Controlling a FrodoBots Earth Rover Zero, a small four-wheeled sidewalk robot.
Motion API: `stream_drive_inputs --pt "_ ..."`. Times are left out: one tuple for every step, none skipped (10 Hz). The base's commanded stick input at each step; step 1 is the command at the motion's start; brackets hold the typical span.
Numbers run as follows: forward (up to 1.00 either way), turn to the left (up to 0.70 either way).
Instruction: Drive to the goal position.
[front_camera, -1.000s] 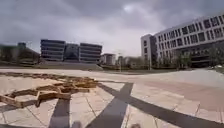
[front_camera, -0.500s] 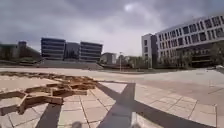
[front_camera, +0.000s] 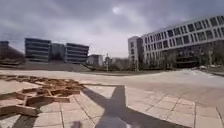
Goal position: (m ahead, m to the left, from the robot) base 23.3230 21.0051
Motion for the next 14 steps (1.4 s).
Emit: stream_drive_inputs --pt "0.7 0.0" --pt "0.7 0.0" --pt "0.7 0.0" --pt "0.7 0.0" --pt "0.7 0.0" --pt "0.7 0.0" --pt "0.7 0.0" --pt "0.7 0.0" --pt "0.7 0.0" --pt "0.7 0.0" --pt "0.7 0.0" --pt "0.7 0.0" --pt "0.7 0.0" --pt "0.7 0.0"
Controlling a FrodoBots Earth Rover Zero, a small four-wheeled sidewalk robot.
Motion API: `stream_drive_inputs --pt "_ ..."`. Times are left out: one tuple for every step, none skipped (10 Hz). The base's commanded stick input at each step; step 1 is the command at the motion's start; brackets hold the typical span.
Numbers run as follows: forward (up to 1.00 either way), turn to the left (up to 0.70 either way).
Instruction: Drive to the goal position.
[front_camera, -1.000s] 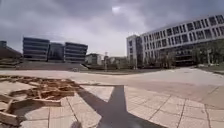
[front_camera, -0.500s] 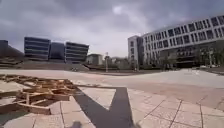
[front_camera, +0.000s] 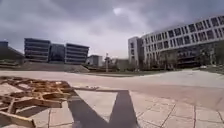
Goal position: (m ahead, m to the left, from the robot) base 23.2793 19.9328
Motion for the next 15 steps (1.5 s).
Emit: stream_drive_inputs --pt "0.7 0.0" --pt "0.7 0.0" --pt "0.7 0.0" --pt "0.7 0.0" --pt "0.7 0.0" --pt "0.7 0.0" --pt "0.7 0.0" --pt "0.7 0.0" --pt "0.7 0.0" --pt "0.7 0.0" --pt "0.7 0.0" --pt "0.7 0.0" --pt "0.7 0.0" --pt "0.7 0.0" --pt "0.7 0.0"
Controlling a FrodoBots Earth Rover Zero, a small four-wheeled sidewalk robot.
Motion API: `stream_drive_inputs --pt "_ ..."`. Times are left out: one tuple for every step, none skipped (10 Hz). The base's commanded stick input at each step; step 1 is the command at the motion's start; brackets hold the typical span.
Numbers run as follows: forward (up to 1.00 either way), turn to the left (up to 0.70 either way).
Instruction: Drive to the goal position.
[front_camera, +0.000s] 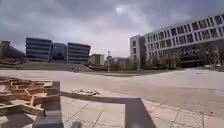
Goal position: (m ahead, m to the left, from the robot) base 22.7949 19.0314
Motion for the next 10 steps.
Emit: stream_drive_inputs --pt "0.7 0.0" --pt "0.7 0.0" --pt "0.7 0.0" --pt "0.7 0.03" --pt "0.7 0.03" --pt "0.7 0.03" --pt "0.7 0.02" --pt "0.7 0.02" --pt "0.7 0.03" --pt "0.7 0.03"
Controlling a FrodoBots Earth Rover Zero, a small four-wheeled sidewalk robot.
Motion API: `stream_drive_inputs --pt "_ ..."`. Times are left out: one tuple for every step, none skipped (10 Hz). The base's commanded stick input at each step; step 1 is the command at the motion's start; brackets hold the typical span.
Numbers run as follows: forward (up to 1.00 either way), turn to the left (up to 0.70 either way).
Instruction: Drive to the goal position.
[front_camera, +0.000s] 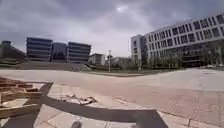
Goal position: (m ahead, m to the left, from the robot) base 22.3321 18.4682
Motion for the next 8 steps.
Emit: stream_drive_inputs --pt "0.7 0.02" --pt "0.7 0.04" --pt "0.7 0.17" --pt "0.7 0.29" --pt "0.7 0.12" --pt "0.7 0.03" --pt "0.7 0.03" --pt "0.7 0.03"
